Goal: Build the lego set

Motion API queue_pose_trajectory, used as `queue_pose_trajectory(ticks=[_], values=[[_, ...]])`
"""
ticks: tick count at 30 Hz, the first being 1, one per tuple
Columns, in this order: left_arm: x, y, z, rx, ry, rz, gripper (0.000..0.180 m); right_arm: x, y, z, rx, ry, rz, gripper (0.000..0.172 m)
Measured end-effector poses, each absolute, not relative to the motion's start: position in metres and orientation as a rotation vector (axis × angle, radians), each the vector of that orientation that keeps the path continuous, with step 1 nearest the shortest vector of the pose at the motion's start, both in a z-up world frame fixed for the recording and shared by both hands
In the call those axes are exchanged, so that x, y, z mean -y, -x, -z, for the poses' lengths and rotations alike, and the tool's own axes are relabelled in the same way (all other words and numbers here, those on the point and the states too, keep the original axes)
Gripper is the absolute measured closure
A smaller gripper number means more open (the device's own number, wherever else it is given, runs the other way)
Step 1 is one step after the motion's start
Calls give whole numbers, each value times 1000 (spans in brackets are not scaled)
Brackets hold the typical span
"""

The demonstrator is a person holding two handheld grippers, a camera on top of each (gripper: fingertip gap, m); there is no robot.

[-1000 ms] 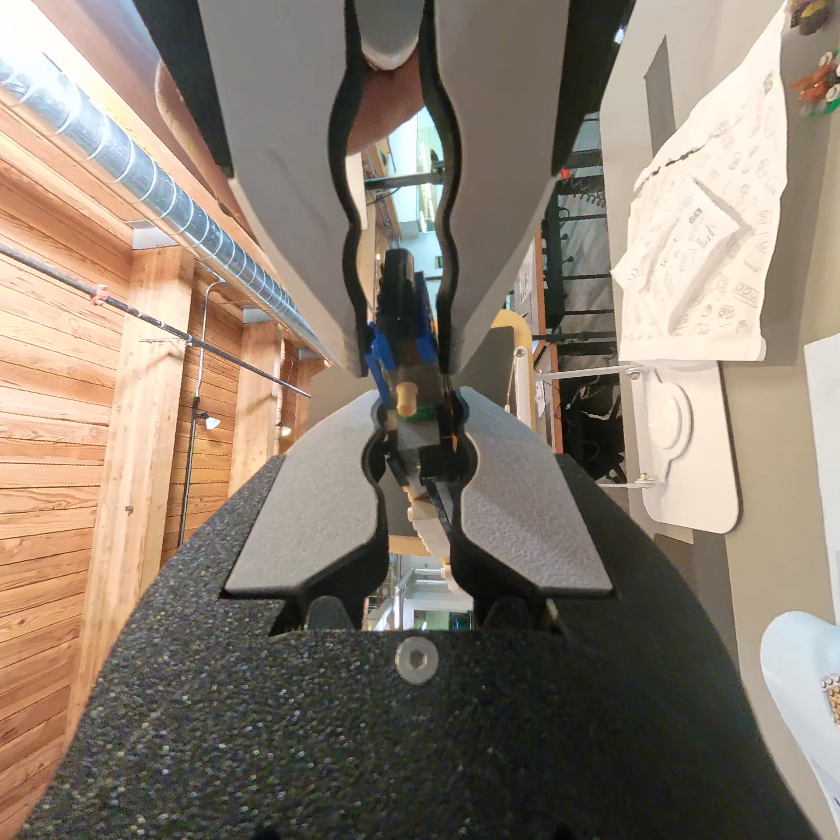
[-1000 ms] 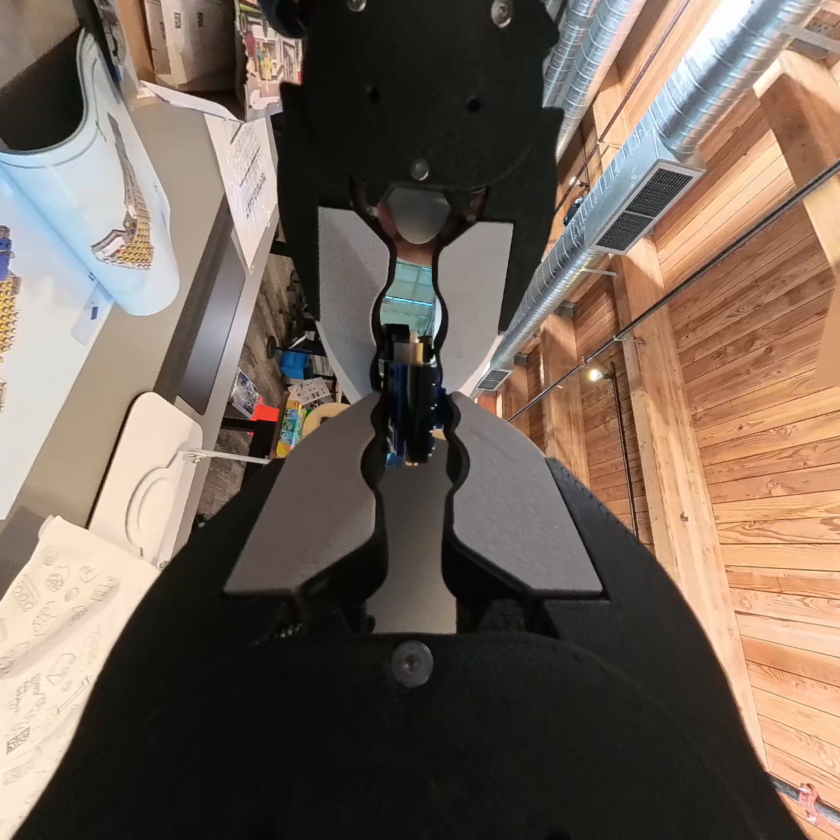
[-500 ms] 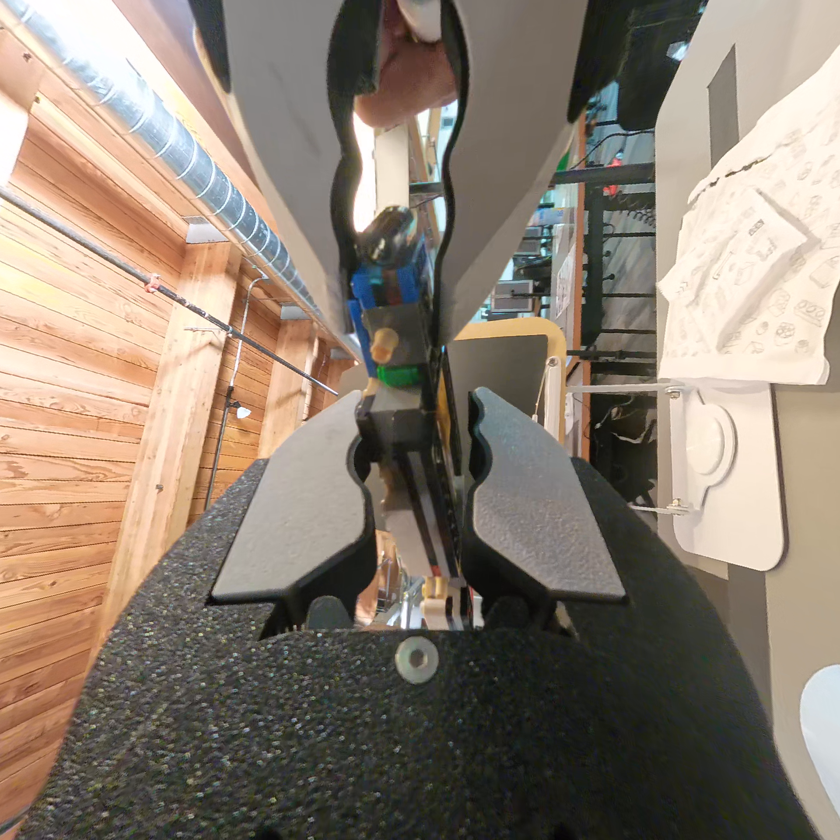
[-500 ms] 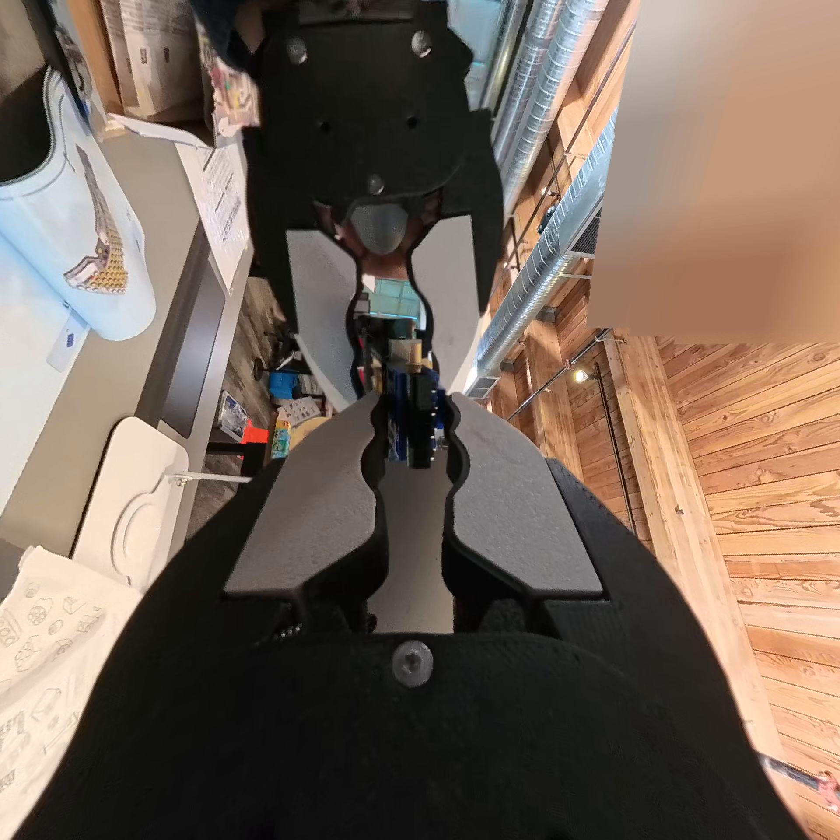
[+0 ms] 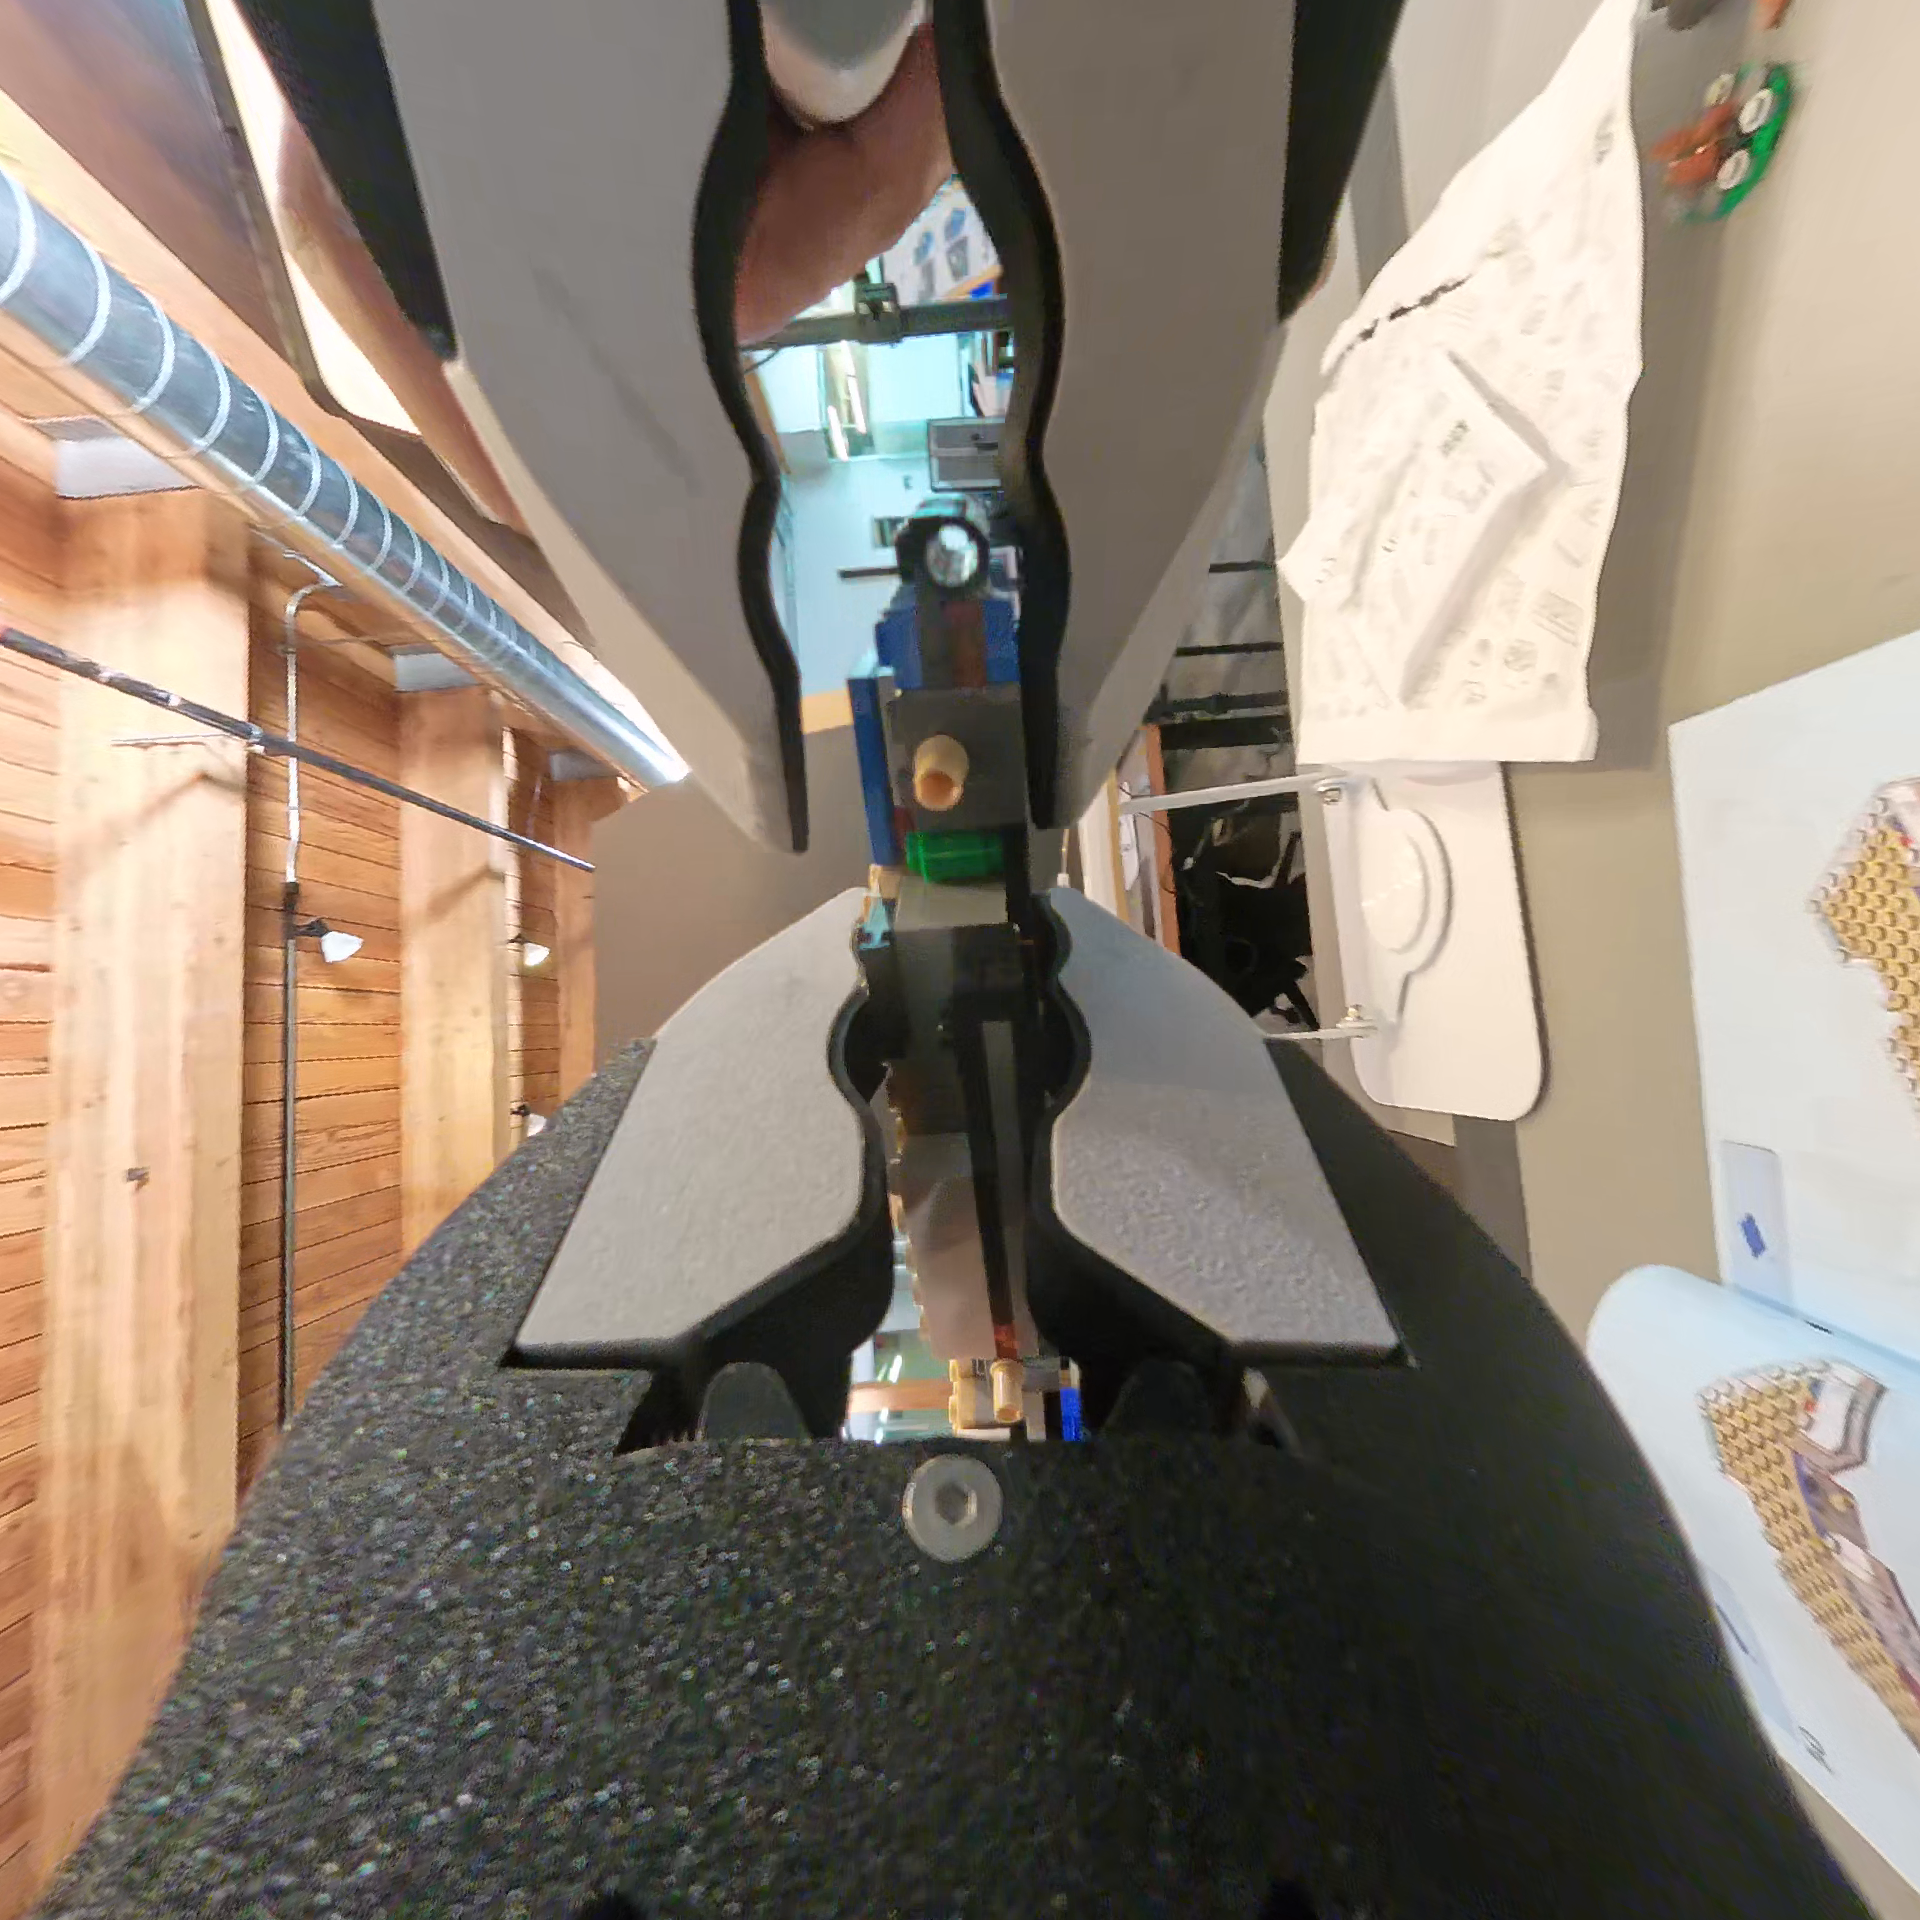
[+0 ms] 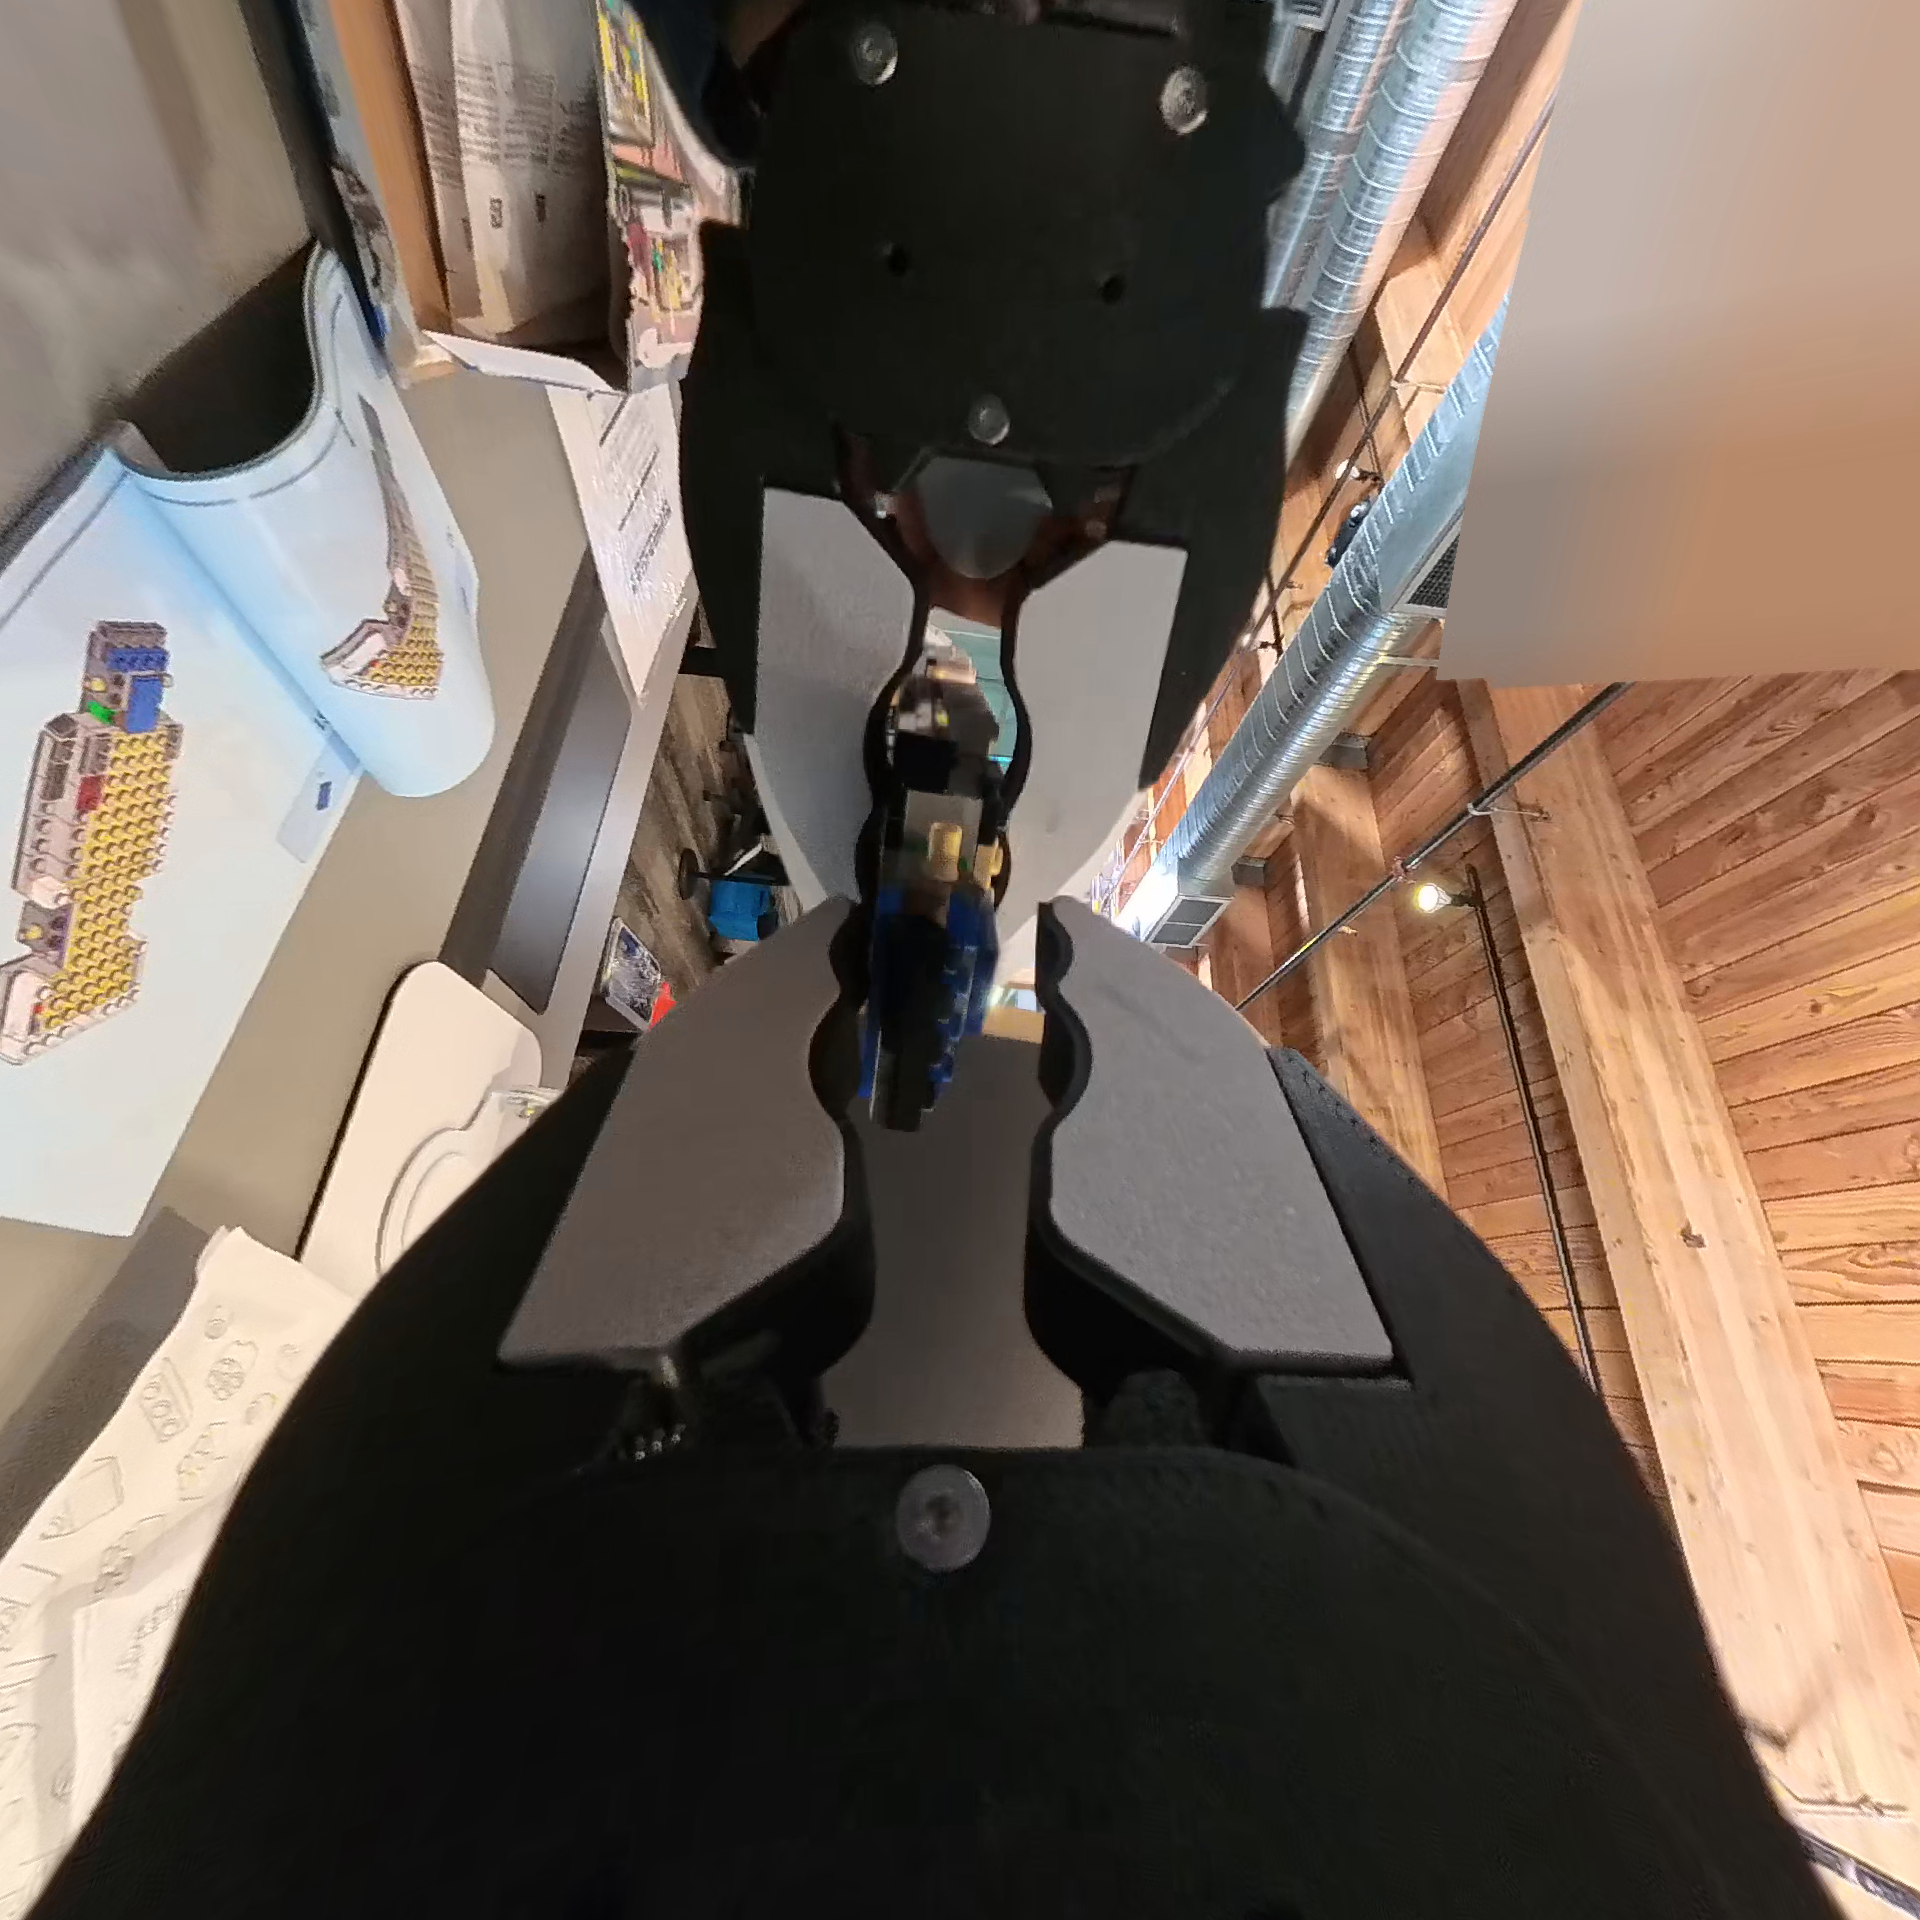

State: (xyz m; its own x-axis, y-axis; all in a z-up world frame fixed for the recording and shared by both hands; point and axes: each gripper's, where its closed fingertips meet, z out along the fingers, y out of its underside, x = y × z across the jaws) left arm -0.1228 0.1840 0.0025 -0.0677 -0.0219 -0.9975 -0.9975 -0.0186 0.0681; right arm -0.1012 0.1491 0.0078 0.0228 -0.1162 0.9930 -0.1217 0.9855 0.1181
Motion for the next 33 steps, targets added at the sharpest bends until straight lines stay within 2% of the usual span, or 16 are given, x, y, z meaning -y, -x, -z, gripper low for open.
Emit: queue_pose_trajectory(ticks=[4,33], values=[[-182,121,-2,-1266,1257,-1232,155,-149,102,-6,1548,-201,4,148],[-181,116,5,-1286,1335,-1153,155,-147,98,-1,1646,-172,-62,149]])
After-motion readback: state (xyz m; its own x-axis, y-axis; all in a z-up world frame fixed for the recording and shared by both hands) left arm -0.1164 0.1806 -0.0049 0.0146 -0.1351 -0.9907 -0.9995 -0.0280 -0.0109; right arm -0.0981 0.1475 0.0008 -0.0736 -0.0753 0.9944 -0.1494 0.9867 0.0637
